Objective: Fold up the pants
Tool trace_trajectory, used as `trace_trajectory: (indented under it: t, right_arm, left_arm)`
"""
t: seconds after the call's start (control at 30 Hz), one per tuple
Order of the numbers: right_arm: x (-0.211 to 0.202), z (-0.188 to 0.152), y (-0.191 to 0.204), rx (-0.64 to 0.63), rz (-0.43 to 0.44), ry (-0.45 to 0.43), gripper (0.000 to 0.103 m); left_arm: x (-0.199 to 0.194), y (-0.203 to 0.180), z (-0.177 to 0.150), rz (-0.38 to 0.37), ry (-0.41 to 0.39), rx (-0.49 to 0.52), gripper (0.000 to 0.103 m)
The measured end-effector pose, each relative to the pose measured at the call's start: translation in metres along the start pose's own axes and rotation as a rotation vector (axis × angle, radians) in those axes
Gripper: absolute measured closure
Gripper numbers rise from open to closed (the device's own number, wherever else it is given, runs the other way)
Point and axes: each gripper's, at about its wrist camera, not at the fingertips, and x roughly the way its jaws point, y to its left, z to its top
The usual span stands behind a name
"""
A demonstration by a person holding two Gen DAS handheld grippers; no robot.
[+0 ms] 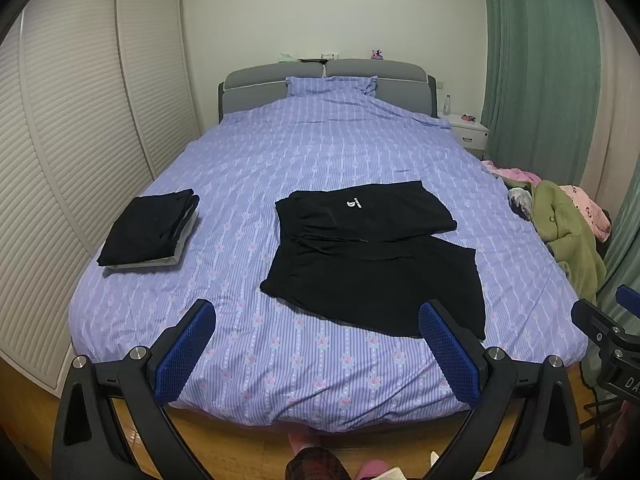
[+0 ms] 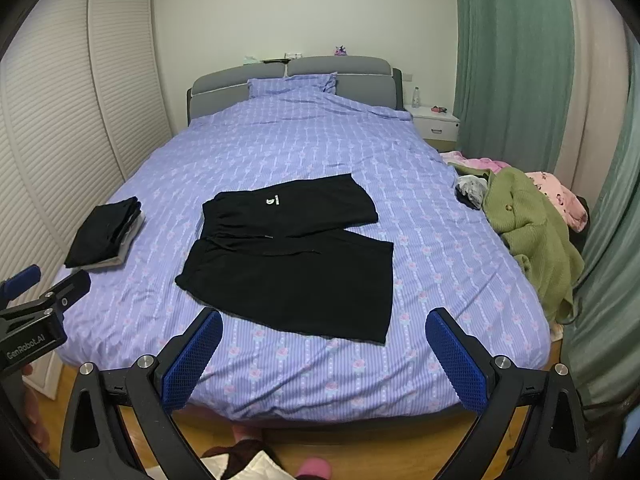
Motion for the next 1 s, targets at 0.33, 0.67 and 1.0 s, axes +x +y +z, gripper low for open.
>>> trace_trajectory:
  t: [0.33,0.67,1.0]
  right_arm:
    - [-0.0042,0.0006,-0.0029,-0.003,0.001,-0.017,0.0]
    - [-0.0058,0.0002,-0.0032,-0.006,0.007,-0.027,0.0]
    - [-0.004,0.0022,0.0006,-0.013,0.007,-0.032,0.0]
  left_arm:
    - [-0.0007,0.0001,0.0005,0.0,-0.013,-0.001,0.0]
    - [-0.0023,0.0001,0.0008,0.005,-0.02,-0.009,0.0]
    - [-0.0032,0.0012,0.0012,0.008,-0.032,-0.011,0.0]
